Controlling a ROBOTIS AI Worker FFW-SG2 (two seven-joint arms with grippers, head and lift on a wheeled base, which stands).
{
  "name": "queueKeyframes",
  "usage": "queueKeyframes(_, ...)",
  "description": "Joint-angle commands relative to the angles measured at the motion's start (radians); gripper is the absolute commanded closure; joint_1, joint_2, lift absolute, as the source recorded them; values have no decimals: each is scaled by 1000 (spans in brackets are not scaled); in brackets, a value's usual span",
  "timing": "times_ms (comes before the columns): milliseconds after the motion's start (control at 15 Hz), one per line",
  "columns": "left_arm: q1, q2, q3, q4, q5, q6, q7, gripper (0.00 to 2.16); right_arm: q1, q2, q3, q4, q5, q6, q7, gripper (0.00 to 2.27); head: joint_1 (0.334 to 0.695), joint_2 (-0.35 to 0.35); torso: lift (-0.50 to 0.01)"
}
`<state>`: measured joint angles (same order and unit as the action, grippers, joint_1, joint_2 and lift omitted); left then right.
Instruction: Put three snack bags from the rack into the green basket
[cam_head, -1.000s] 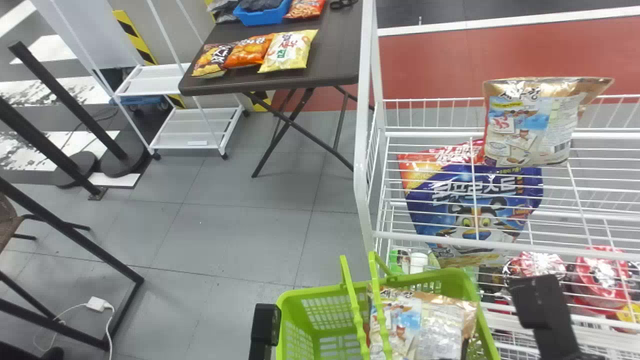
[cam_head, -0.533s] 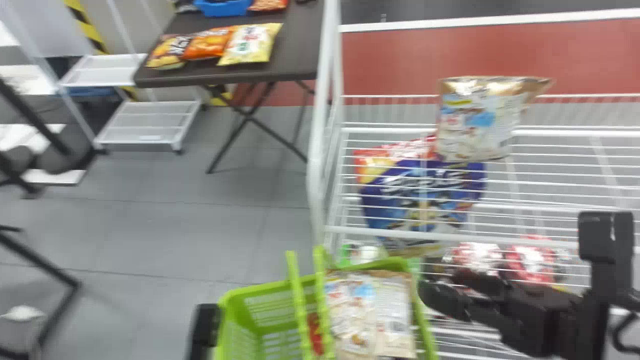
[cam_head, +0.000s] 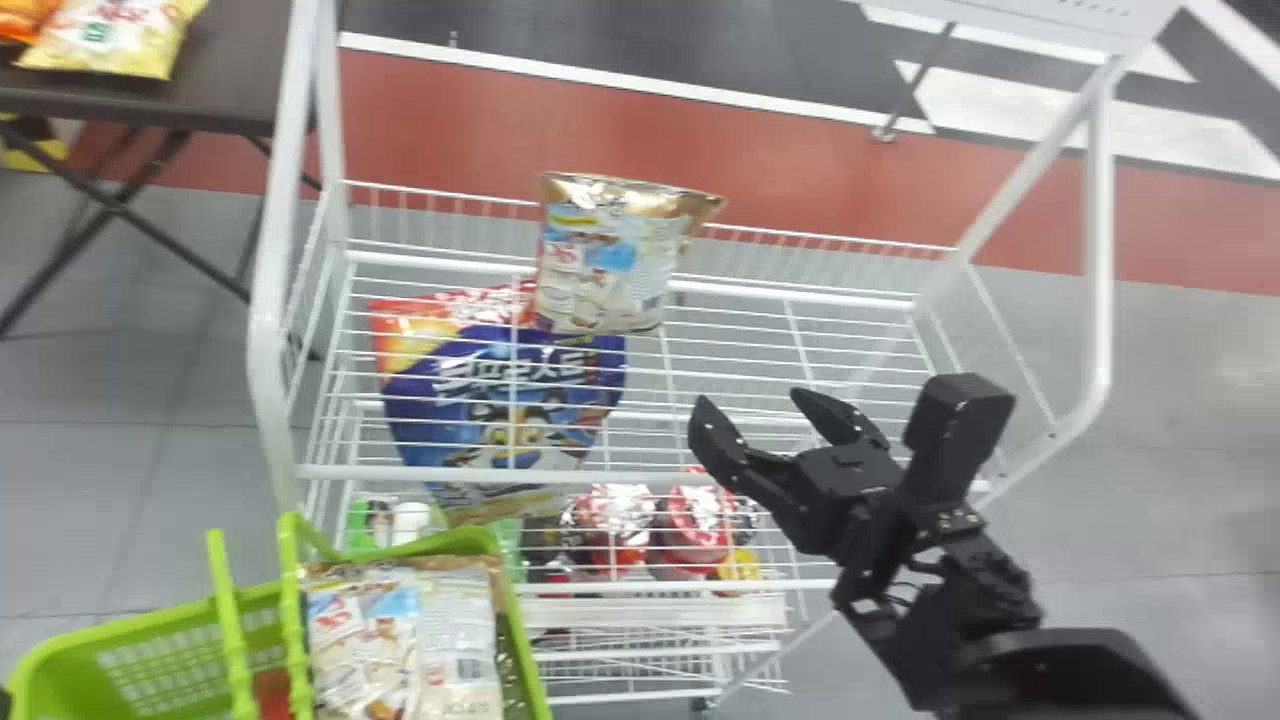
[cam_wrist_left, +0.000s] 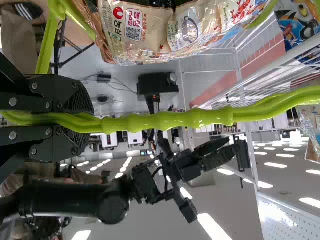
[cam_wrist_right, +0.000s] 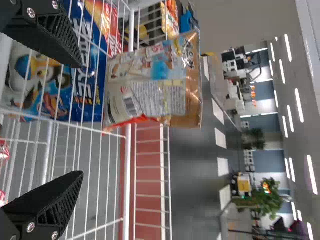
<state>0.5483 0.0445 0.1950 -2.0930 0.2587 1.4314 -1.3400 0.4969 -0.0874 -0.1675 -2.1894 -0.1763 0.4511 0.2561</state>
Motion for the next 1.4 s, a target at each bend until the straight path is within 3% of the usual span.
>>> queueKeyframes(0,4,2,0,-1,-1,1,-1,2152,12,0,-1,59,17,-139,-6,43,695,-335,0)
queueKeyframes(333,4,0,-3,-4,-1,1,1,2148,42,15,17,120,35,-286,-17,56,695,-350,0)
queueKeyframes(1333,22,8,-6,-36,-4,13,-2,2152,68,26,36,135,23,-301,-18,73,695,-350,0)
